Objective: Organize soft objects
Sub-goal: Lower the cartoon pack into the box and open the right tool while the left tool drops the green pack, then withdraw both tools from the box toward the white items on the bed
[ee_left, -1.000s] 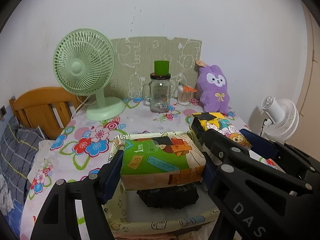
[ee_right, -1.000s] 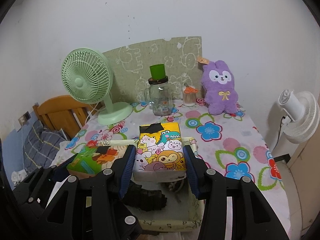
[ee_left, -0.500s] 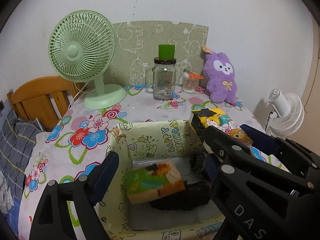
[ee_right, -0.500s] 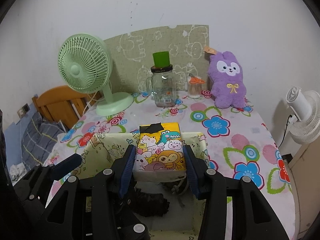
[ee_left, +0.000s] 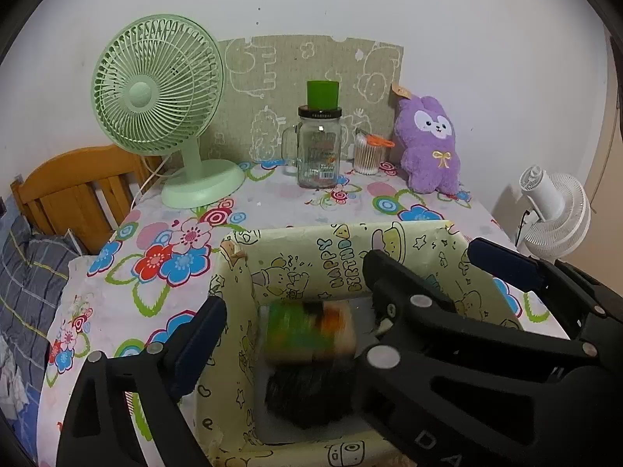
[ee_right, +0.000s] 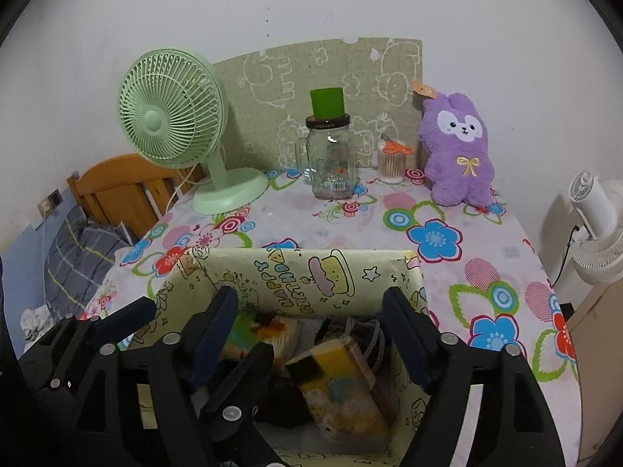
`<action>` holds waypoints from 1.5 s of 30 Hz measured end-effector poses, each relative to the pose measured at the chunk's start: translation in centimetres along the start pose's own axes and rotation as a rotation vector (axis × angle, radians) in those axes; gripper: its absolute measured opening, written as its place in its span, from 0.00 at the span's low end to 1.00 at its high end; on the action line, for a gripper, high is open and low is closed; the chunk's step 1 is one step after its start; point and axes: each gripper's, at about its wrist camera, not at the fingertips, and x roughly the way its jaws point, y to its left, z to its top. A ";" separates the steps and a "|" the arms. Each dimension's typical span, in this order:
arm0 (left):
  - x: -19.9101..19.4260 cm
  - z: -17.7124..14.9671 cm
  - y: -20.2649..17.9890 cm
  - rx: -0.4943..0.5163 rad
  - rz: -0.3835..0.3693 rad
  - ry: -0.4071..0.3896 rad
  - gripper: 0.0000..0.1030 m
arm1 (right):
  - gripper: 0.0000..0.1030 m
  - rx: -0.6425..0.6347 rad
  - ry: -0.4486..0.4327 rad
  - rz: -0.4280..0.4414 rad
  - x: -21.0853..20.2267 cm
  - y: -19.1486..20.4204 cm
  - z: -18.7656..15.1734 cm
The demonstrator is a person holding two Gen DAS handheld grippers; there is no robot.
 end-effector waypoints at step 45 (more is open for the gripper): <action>-10.6 -1.9 -2.6 0.032 -0.012 -0.149 1.00 | 0.93 0.002 -0.131 -0.071 -12.1 0.7 -2.1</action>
